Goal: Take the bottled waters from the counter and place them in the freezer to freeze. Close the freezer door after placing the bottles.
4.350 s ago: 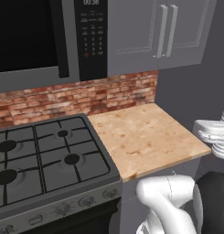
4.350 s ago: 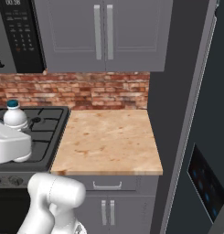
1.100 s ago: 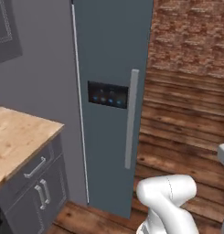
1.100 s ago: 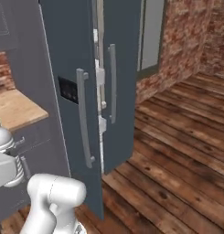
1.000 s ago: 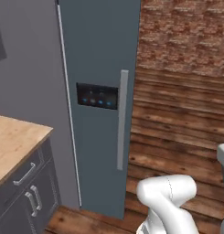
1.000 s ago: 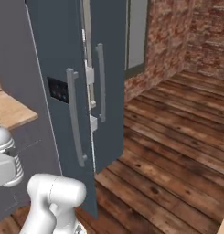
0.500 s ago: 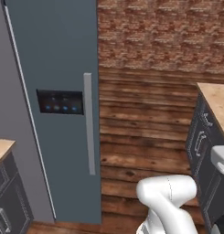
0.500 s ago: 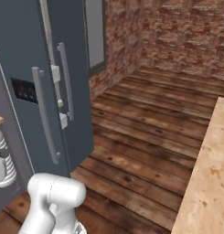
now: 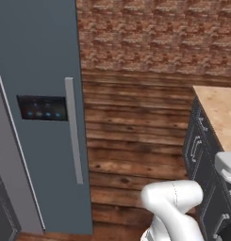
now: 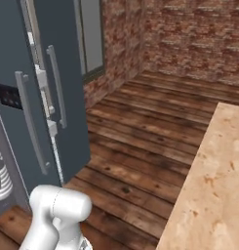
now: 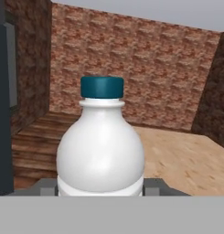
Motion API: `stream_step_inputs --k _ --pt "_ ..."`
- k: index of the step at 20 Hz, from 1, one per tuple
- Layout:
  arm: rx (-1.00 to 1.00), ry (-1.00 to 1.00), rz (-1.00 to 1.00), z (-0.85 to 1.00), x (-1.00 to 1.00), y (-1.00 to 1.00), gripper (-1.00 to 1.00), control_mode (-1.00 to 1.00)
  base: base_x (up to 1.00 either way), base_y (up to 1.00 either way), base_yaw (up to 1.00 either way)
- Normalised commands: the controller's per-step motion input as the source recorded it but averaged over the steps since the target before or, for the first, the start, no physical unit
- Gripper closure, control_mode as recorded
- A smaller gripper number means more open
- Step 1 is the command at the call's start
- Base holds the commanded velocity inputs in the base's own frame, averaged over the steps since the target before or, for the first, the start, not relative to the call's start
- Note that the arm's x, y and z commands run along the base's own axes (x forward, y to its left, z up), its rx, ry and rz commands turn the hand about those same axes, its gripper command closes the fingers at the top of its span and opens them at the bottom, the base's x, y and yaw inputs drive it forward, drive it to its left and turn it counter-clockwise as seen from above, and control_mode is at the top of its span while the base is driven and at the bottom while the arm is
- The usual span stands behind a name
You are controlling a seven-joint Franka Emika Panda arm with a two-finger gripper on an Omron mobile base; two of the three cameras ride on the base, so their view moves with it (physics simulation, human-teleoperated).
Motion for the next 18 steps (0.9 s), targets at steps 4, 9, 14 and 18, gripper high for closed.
stream_step_inputs --k 4,9,14,18 --pt "0.0 0.0 0.0 0.0 0.0 0.0 1.0 1.0 0.49 -0.35 0.0" --pt "0.0 0.0 0.0 0.0 0.0 0.0 1.0 1.0 0.5 -0.08 0.0" --pt "0.0 0.0 0.0 0.0 0.0 0.0 1.0 1.0 0.77 -0.11 0.0" --pt "0.0 0.0 0.0 0.0 0.0 0.0 1.0 1.0 0.97 -0.12 0.0"
